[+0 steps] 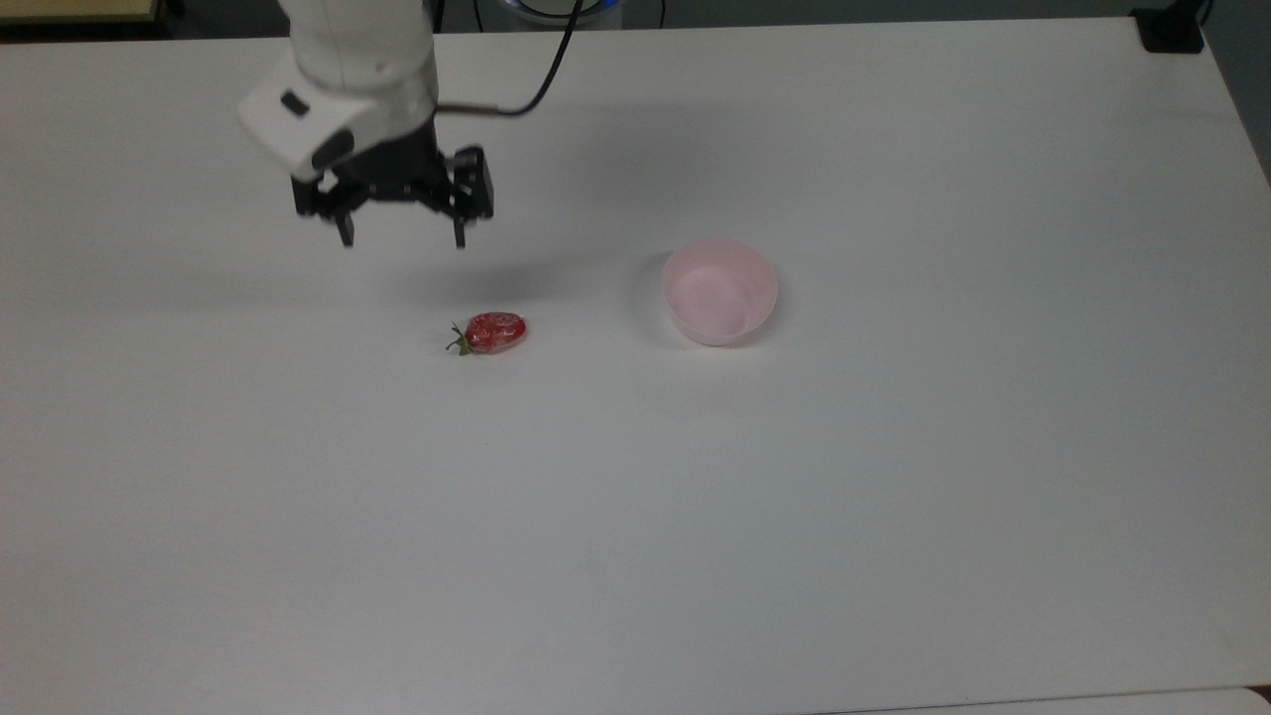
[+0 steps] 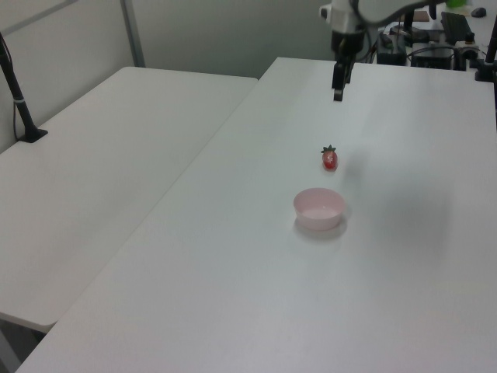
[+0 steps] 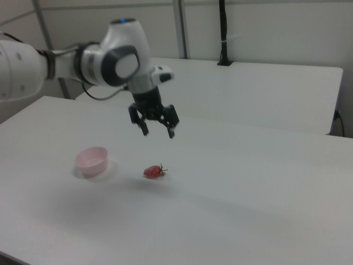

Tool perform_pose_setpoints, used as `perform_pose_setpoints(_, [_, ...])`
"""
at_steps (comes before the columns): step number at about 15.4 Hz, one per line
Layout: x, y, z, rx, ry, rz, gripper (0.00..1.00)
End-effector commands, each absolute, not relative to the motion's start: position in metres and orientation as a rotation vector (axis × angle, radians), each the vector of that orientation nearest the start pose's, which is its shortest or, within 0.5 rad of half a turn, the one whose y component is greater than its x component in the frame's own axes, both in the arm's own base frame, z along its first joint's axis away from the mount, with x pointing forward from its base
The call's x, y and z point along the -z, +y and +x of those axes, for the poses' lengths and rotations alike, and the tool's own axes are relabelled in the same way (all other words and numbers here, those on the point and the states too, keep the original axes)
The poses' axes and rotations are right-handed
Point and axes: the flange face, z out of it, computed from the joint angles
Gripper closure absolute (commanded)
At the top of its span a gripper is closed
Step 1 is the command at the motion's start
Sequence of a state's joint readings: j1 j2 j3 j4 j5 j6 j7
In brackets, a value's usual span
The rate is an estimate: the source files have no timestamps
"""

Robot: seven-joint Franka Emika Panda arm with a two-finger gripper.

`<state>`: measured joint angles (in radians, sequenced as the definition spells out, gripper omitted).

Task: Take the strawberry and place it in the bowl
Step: 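Move the open gripper down over the red strawberry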

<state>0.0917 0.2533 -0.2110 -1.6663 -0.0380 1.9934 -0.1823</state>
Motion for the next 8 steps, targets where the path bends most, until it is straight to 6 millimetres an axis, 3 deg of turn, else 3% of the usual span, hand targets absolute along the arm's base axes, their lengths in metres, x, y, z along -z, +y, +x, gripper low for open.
perform_pose_setpoints(1, [-0.400,-0.060,0.663,0.067,-0.238,-3.268,0.00])
perform_pose_setpoints(4, [-0.366,-0.050,0.658,-0.026,-0.151,-3.257,0.00])
perform_pose_setpoints(8, [-0.332,-0.031,0.653,0.015,0.534,-3.205,0.00])
